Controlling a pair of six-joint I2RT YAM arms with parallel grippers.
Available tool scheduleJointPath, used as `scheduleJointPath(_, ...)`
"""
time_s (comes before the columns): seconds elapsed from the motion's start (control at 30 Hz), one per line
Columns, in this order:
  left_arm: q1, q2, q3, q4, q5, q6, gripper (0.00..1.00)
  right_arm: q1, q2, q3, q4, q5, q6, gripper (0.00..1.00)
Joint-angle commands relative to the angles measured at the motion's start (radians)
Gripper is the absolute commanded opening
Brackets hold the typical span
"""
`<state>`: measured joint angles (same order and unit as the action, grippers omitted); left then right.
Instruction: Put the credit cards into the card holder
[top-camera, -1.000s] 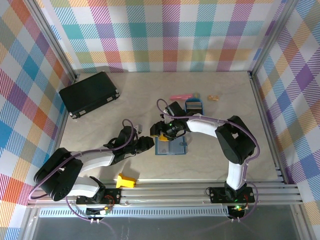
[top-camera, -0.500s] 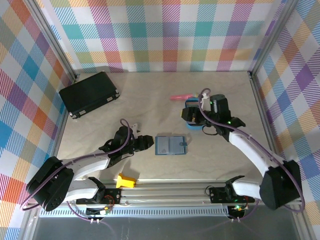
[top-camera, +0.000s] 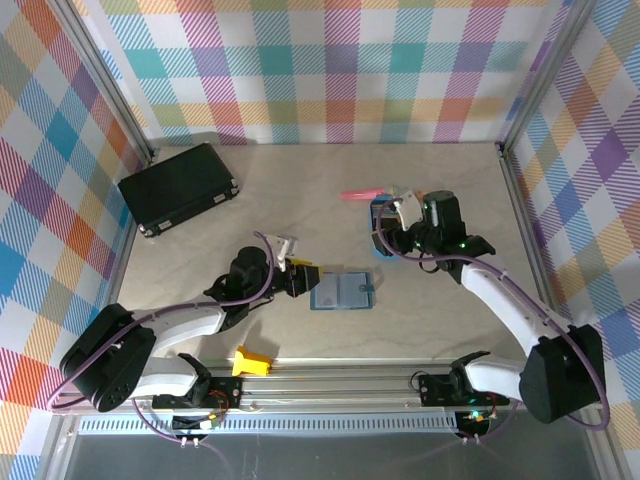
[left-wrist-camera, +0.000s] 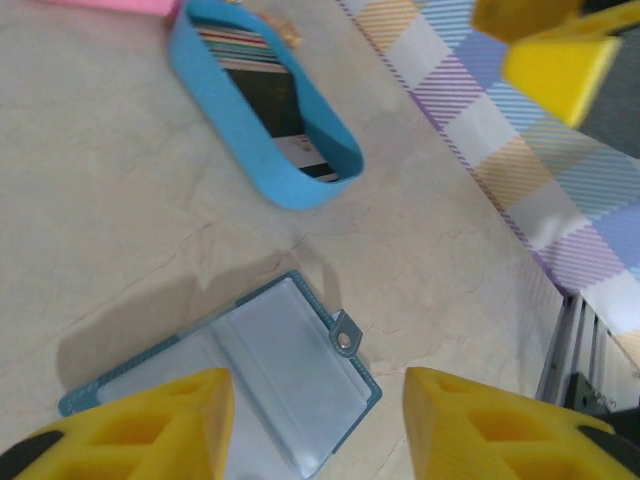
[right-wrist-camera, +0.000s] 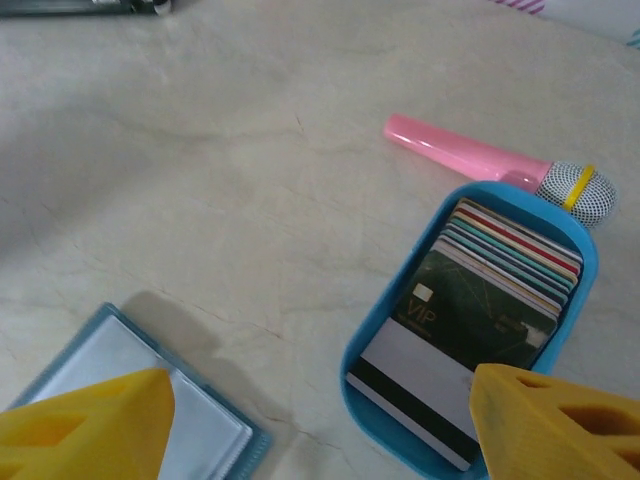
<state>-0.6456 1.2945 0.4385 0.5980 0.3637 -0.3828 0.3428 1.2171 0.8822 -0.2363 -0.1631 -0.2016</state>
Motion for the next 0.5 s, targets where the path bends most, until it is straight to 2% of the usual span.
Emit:
scheduleJointPath(0.0,-0.006,0.027,0.017,0.153,0.068,0.134,0.54,-0.067,0.016,0.058,-0.025,-0.090,-0.110,0.79)
scheduleJointPath(0.07,-0.006,0.044,0.017,0.191,0.079,0.155,0.61,-0.098,0.034,0.075,-0.030,-0.118,-0.147,0.78)
scheduleJointPath(0.17,-0.006,0.071,0.028,0.213,0.088,0.181,0.76,-0.115,0.071,0.100,-0.039,-0.084,-0.253,0.77)
scheduleJointPath(0.2,-0.005,0.080,0.032,0.216,0.091,0.189,0.79,-0.127,0.084,0.107,-0.044,-0.115,-0.296,0.77)
scheduleJointPath(0.3,-0.005,0.105,0.035,0.237,0.112,0.225,0.83,-0.212,0.105,0.094,0.021,-0.273,-0.336,0.76)
scheduleJointPath(0.37,-0.003,0.119,0.031,0.264,0.132,0.253,0.86,-0.250,0.127,0.103,0.018,-0.360,-0.425,0.75)
scheduleJointPath(0.47,0.009,0.144,0.001,0.372,0.159,0.272,0.88,-0.251,0.181,0.146,-0.034,-0.330,-0.582,0.75)
